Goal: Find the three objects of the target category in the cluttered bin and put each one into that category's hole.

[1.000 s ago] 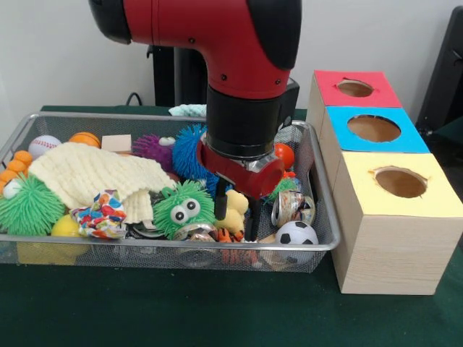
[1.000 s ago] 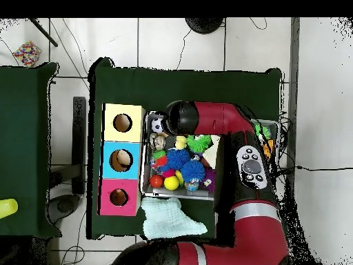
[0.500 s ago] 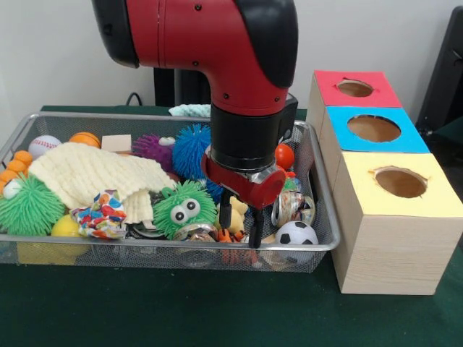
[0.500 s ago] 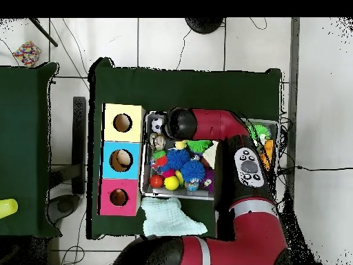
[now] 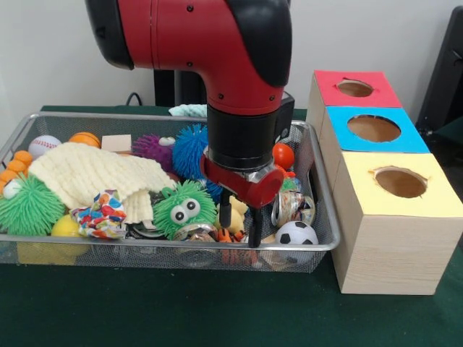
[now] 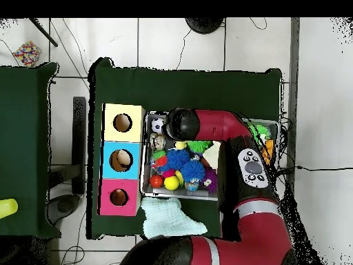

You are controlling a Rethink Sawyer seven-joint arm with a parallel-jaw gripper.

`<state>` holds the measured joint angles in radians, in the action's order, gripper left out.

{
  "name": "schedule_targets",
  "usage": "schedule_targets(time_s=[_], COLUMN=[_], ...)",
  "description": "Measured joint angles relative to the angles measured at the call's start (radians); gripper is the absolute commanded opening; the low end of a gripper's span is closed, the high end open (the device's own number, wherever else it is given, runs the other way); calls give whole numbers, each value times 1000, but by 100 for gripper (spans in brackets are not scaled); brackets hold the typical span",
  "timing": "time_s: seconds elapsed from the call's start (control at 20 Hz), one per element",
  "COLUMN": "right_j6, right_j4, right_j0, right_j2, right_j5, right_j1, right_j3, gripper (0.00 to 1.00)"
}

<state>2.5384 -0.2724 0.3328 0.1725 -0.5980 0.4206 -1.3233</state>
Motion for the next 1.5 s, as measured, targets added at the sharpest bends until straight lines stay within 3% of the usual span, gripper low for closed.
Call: schedule_targets(time_s=[0.45, 1.0, 1.5], right_j6=[0, 0, 0], right_j4=[-30, -57, -104], right_j0=[12, 61, 86], right_j2=[0, -1, -1], right_j5=[-14, -59, -55], right_j1=[69, 238, 218], right_j3=[-63, -168, -200], gripper=[100, 100, 100])
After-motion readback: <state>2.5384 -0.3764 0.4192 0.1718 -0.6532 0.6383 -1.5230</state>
